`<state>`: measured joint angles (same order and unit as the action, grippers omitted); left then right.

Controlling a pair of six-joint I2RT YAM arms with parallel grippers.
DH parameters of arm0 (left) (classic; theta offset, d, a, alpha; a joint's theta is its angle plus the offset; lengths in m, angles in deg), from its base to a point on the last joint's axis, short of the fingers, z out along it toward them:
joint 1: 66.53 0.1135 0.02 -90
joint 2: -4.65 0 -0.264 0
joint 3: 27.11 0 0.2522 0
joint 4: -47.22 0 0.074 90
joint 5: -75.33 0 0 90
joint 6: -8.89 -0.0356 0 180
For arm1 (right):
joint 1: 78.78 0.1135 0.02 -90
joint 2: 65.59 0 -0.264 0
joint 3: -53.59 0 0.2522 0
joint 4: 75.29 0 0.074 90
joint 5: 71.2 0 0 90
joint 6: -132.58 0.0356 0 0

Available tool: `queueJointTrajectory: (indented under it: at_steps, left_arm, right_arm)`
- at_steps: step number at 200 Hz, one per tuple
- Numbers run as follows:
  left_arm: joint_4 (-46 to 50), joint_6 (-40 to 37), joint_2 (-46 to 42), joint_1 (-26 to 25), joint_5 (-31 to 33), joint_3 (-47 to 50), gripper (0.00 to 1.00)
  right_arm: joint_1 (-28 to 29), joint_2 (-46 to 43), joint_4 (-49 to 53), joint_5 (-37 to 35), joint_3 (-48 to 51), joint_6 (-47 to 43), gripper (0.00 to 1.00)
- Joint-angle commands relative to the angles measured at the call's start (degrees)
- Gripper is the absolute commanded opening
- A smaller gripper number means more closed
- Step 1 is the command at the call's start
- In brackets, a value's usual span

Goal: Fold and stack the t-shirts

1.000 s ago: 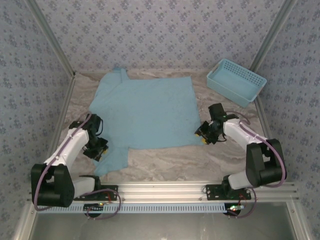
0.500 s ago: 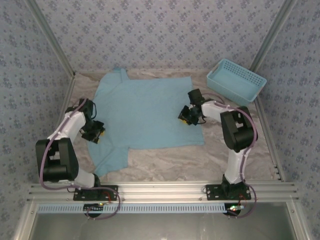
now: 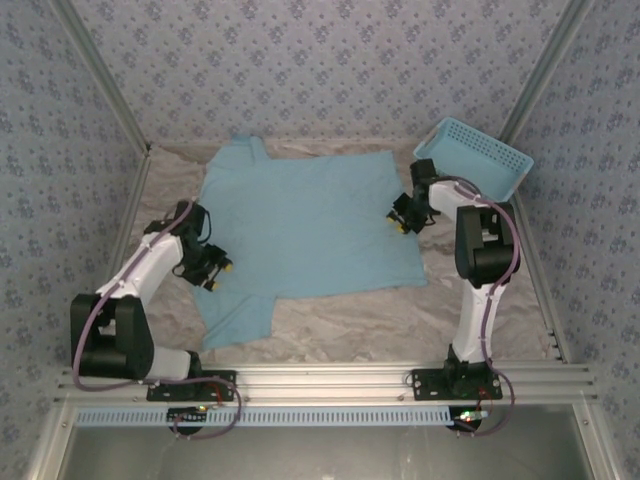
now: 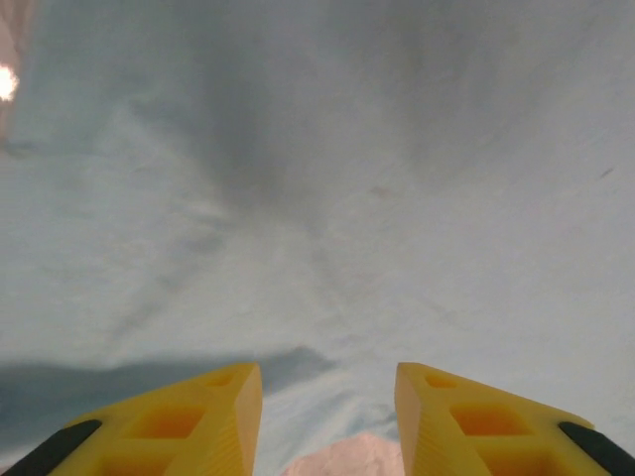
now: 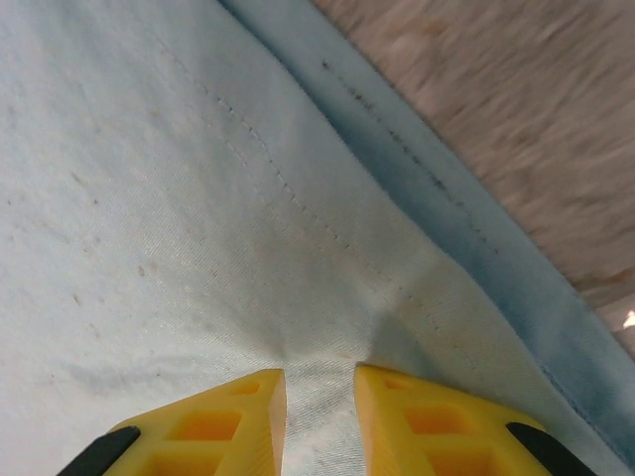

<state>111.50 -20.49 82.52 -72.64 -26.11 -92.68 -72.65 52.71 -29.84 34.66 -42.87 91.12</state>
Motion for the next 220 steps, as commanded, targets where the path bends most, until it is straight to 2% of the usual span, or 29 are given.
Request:
queueJointTrajectory:
  at_steps: [1, 24, 46, 85, 110, 138, 160, 174, 196, 220]
  left_arm:
    - [4.98, 1.37, -4.09, -1.47, -1.8, 3.45, 0.43]
    - [7.05, 3.93, -8.91, -4.87, -2.82, 7.78, 0.47]
    - [9.84, 8.96, -12.28, -11.68, -3.19, 11.88, 0.48]
    - [13.32, 20.54, -17.36, -24.99, 1.7, 16.35, 0.41]
    - [12.92, 21.61, -15.97, -30.28, 4.34, 16.67, 0.39]
    - [10.29, 16.76, -8.44, -31.68, 5.38, 14.73, 0.41]
    - [11.83, 13.18, -2.71, -31.78, 7.93, 12.74, 0.43]
    - [11.65, 11.81, -0.92, -31.84, 9.85, 12.22, 0.44]
    - [6.04, 10.93, 0.59, -31.83, 9.64, 13.12, 0.45]
    - [1.87, 9.57, 4.81, -31.82, 7.18, 13.85, 0.37]
  right_arm:
    - [-2.75, 2.78, 4.7, -2.67, -1.75, -1.56, 0.29]
    - [-4.71, 4.18, 3.92, -1.14, -4.32, -2.45, 0.29]
    - [-5.08, 3.22, 4.28, -1.01, -7.2, -5.21, 0.33]
    - [-3.95, -6.25, 4.48, -2.93, -5.13, -8.02, 0.44]
    - [-2.63, -14.2, 4.01, -3.28, 1.59, -6.98, 0.45]
    - [-0.53, -21.79, 3.87, -2.34, 10.38, -5.18, 0.45]
    - [0.96, -25.56, 4.26, -1.53, 13.87, -4.19, 0.45]
    - [1.58, -27.06, 4.94, -1.32, 17.25, -4.07, 0.46]
    - [1.76, -28.4, 5.12, -0.92, 18.93, -3.82, 0.46]
    - [1.56, -28.86, 6.36, -0.29, 19.67, -3.88, 0.46]
